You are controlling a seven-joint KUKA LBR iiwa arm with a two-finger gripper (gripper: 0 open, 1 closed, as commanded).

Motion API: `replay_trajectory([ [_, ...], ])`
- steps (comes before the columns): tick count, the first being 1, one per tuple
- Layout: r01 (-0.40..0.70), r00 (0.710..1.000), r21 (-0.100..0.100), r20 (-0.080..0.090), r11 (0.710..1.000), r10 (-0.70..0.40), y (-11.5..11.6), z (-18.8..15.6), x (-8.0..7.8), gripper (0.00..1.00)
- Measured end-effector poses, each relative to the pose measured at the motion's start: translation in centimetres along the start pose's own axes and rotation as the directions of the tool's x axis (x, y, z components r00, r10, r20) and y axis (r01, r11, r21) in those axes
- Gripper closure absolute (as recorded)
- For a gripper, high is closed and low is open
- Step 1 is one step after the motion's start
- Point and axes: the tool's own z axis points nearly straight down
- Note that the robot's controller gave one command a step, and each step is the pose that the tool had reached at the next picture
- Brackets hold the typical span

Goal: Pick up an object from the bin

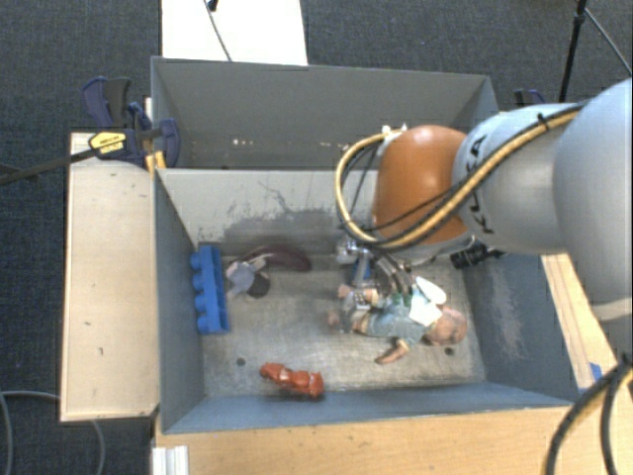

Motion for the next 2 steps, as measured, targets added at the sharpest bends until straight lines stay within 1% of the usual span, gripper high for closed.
replay_trajectory([
  [1,0.042,0.999,0.004,-0.004,0.999,-0.042,2.57,-0.32,-0.66,0.0],
  [2,0.003,1.0,-0.002,-0.003,1.0,-0.003,2.03,-0.89,-0.26,0.0],
])
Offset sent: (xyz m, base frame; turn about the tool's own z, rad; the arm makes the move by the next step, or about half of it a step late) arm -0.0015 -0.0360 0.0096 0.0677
